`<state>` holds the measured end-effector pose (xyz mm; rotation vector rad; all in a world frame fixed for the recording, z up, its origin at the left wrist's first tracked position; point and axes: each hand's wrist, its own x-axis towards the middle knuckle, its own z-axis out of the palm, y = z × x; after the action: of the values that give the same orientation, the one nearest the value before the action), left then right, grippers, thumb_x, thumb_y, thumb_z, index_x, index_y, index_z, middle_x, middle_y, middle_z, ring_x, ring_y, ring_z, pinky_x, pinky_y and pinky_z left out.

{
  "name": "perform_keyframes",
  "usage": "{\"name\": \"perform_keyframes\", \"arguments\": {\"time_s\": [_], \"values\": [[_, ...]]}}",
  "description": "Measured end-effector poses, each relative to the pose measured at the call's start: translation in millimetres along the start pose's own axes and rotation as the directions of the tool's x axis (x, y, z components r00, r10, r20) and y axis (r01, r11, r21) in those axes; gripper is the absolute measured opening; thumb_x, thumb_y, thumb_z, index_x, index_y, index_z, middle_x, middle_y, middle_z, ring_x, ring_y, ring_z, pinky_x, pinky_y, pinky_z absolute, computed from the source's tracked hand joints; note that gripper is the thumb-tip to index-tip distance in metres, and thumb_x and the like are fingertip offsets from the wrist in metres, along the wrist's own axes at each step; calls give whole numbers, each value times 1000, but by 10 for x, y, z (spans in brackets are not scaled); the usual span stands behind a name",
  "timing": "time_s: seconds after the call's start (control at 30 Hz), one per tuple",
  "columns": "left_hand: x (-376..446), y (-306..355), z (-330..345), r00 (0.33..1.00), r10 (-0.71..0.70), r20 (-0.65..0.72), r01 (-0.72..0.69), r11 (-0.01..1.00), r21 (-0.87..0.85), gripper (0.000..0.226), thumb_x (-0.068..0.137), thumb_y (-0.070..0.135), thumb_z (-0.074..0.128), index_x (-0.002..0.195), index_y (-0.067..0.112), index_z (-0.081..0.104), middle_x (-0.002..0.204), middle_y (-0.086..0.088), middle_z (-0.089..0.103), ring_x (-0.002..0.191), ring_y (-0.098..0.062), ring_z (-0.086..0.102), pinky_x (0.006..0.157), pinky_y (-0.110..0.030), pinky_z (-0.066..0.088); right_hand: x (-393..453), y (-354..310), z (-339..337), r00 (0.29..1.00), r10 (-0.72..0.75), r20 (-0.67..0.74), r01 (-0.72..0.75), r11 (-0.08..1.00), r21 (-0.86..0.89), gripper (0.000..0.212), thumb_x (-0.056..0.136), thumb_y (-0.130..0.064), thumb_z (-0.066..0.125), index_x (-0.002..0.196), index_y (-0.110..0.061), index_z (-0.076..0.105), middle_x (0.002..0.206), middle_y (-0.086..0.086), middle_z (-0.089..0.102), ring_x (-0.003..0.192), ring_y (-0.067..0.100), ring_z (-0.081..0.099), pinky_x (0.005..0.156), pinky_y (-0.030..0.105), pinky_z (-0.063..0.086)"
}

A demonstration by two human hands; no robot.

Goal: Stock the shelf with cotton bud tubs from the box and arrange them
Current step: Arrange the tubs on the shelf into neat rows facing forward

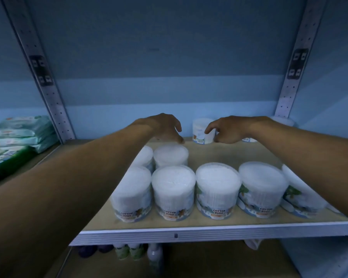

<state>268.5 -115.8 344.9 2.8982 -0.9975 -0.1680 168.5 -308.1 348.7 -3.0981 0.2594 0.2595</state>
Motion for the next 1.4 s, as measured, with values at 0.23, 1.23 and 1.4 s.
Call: {"name": "perform_keyframes", "arguments": {"time_s": [0.23, 1.23, 1.4], "values": [[475, 344, 121, 998, 60, -28, -60, 998, -4, 73, 78, 56, 73, 142, 32, 46, 144, 8, 48, 130, -18, 48, 107, -37, 40, 264, 435, 41, 996, 66, -54, -65, 997, 31, 54, 94, -28, 54, 146, -34, 41, 150, 0, 44, 132, 24, 45, 103, 32, 39], [1632, 800, 362, 992, 78, -103, -78, 997, 2, 70, 83, 50, 71, 140, 18, 48, 138, -8, 49, 126, -27, 50, 99, -36, 45, 1279, 955, 202, 988, 147, -54, -146, 989, 19, 84, 87, -52, 67, 154, -30, 23, 149, 7, 43, 128, 29, 49, 99, 39, 47], [1639, 750, 343, 988, 93, -121, -94, 996, -8, 76, 80, 51, 74, 144, 20, 46, 145, -7, 45, 132, -24, 44, 104, -34, 41, 1306, 939, 195, 987, 147, -70, -148, 989, -11, 76, 92, -47, 63, 155, -32, 23, 155, 3, 38, 134, 27, 44, 104, 37, 43]]}}
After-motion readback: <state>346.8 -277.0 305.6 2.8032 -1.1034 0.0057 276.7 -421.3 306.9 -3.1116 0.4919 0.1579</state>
